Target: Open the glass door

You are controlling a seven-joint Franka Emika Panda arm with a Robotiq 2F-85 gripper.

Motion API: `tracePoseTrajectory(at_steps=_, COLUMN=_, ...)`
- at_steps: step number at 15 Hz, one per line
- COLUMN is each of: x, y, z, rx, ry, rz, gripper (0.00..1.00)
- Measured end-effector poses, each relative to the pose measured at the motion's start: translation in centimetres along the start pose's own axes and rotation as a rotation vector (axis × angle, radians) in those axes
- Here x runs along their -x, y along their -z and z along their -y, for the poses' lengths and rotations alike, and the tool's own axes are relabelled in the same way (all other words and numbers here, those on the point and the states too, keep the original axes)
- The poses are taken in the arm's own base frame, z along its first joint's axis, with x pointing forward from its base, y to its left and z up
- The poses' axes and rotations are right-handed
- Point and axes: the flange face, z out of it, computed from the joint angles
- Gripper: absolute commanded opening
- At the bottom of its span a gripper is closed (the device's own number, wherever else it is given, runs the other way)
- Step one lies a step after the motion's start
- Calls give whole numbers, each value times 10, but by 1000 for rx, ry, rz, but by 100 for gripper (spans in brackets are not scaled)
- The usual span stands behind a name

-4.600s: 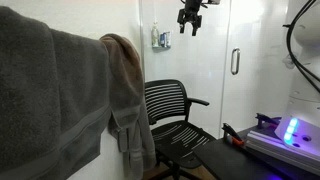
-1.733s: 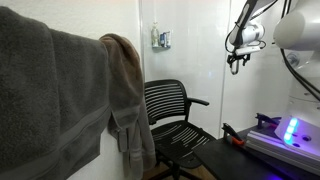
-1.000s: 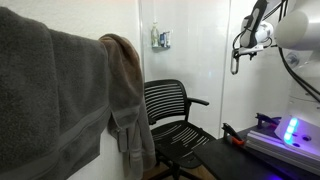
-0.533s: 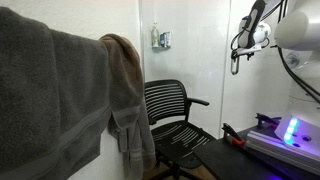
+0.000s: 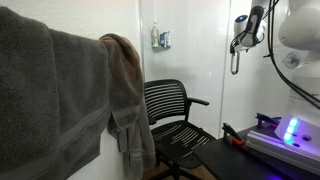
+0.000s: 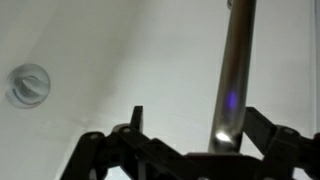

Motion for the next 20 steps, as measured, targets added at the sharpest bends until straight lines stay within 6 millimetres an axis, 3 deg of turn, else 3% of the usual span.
tracePoseTrajectory(at_steps=1, x=1, y=-1, z=2, rx=-1, ry=1, rz=2, gripper=81)
tracePoseTrajectory(at_steps=6, x=5, y=-5, z=2, rx=26, ry=-12, rz=37, gripper=48)
tracePoseTrajectory(at_steps=12, x=-2, y=0, z=10, rx=1, ry=-51, rz=39, gripper=2)
tracePoseTrajectory(at_steps=18, x=-10, y=4, z=14, rx=23, ry=-100, rz=96, gripper=6)
tracePoseTrajectory(at_steps=20, x=-18, y=13, z=16, rx=46, ry=-74, rz=150, gripper=6)
